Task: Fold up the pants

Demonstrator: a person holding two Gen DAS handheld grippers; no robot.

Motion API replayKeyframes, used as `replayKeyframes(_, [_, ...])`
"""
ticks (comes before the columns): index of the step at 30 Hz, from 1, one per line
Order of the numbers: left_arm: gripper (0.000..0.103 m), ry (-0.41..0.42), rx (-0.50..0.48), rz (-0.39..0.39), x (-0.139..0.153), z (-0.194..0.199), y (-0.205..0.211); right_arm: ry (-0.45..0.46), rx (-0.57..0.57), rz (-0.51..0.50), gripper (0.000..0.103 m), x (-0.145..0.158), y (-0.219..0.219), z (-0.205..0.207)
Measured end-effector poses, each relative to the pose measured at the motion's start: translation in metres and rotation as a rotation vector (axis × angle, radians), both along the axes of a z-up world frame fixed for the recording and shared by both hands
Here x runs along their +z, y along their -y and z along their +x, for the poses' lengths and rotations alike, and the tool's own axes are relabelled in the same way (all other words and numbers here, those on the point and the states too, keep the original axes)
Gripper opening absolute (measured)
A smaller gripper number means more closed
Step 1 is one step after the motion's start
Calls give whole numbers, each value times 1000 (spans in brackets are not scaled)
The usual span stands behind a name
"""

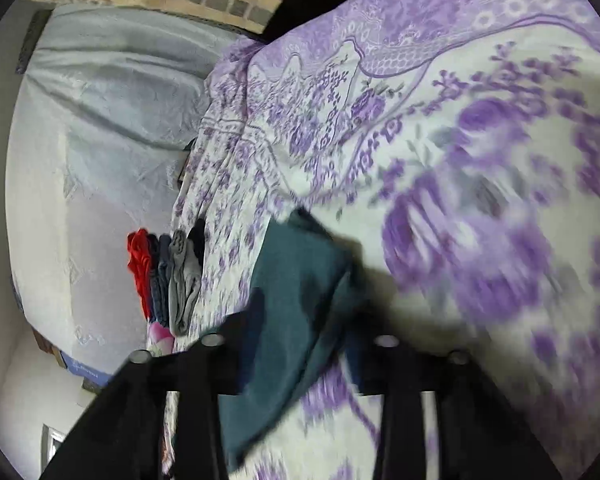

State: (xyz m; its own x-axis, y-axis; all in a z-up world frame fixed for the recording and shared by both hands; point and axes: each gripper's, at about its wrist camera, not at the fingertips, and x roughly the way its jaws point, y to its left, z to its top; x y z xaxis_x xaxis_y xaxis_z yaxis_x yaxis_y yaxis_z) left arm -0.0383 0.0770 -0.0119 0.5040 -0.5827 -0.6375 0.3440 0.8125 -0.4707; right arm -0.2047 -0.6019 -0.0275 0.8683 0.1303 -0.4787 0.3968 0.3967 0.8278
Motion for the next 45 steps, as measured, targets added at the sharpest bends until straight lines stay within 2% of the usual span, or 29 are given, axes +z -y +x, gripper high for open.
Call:
replayKeyframes(2, [98, 0, 0, -2, 0, 0, 0, 86, -26, -32, 5, 16, -1, -8])
replayKeyframes(3, [98, 0, 0, -3, 0, 0, -1, 138, -46, -116, 5, 36, -4, -17])
replayKeyframes(5, [98, 2, 2, -10, 1, -2, -2, 164, -60, -167, 5, 46, -4, -29])
replayKeyframes(6, [98, 2, 3, -12, 1, -2, -2, 138, -67, -165, 5, 42, 0, -32])
replayKeyframes(8, [98, 1, 2, -15, 1, -2, -2, -8, -57, -166, 6, 12, 12, -31])
replayKeyframes(9, [98, 2, -1, -17, 1, -2, -1, -39, -42, -142, 5, 0, 15, -30])
replayKeyframes(11, [98, 2, -1, -13, 0, -2, -1, 31, -32, -99, 8, -5, 19, -41])
replayKeyframes(12, [98, 2, -1, -13, 0, -2, -1, 26, -60, -100, 16, -1, 19, -46])
replayKeyframes(14, [98, 2, 0, -10, 0, -2, 0, 15, -178, -165, 26, 11, 19, -62])
replayKeyframes(15, [98, 2, 0, -9, 0, -2, 0, -31, -252, -245, 26, 22, 16, -70])
replayKeyframes(17, [98, 1, 1, -11, 0, -2, 0, -37, -248, -349, 29, 37, 5, -73])
replayKeyframes(19, [98, 2, 1, -11, 0, -2, 0, -24, -117, -460, 30, 58, -26, -56])
replayKeyframes(20, [98, 2, 1, -10, 0, -2, 0, -22, -50, -511, 35, 65, -44, -47])
replayKeyframes(22, [98, 2, 1, -8, 1, -2, 0, -19, 119, -618, 50, 76, -90, -21])
replayKeyframes(23, [98, 3, 0, -3, 1, -2, 1, -19, 209, -652, 62, 78, -111, -7])
replayKeyframes(24, [98, 3, 0, 8, 1, -2, 2, -43, 330, -660, 70, 70, -134, 15])
replayKeyframes(26, [98, 4, 3, 41, 1, -4, 5, -124, 482, -596, 72, 46, -156, 43])
replayKeyframes(27, [98, 13, 3, 75, 1, -7, 8, -157, 510, -580, 74, 34, -159, 53])
replayKeyframes(28, [98, 19, 3, 94, 1, -9, 9, -132, 480, -602, 74, 35, -159, 53])
replayKeyframes(29, [98, 32, 6, 117, 2, -13, 11, -140, 466, -569, 74, 39, -156, 53])
replayKeyframes(31, [98, 43, 25, 156, 4, -18, 11, -43, 474, -523, 70, 58, -160, 55])
replayKeyframes(32, [98, 41, 50, 173, 6, -19, 11, 14, 527, -537, 69, 69, -174, 62])
replayKeyframes(36, [98, 92, 77, 194, 22, -17, 19, 83, 744, -665, 66, 88, -262, 125])
replayKeyframes(37, [98, 117, 65, 195, 28, -16, 24, 85, 780, -689, 64, 89, -280, 137])
replayKeyframes(38, [98, 134, 60, 199, 30, -15, 28, 87, 826, -703, 56, 92, -305, 147])
replayKeyframes(40, [98, 141, 60, 227, 23, -11, 36, 78, 899, -724, 48, 88, -346, 172])
replayKeyframes(42, [98, 53, 66, 287, 4, -1, 40, 43, 911, -789, 42, 80, -376, 191])
replayKeyframes(43, [98, 13, 60, 291, 0, 5, 38, 14, 928, -806, 41, 72, -388, 201])
replayKeyframes(45, [98, 30, 65, 239, 3, 2, 30, -32, 972, -799, 31, 56, -398, 208])
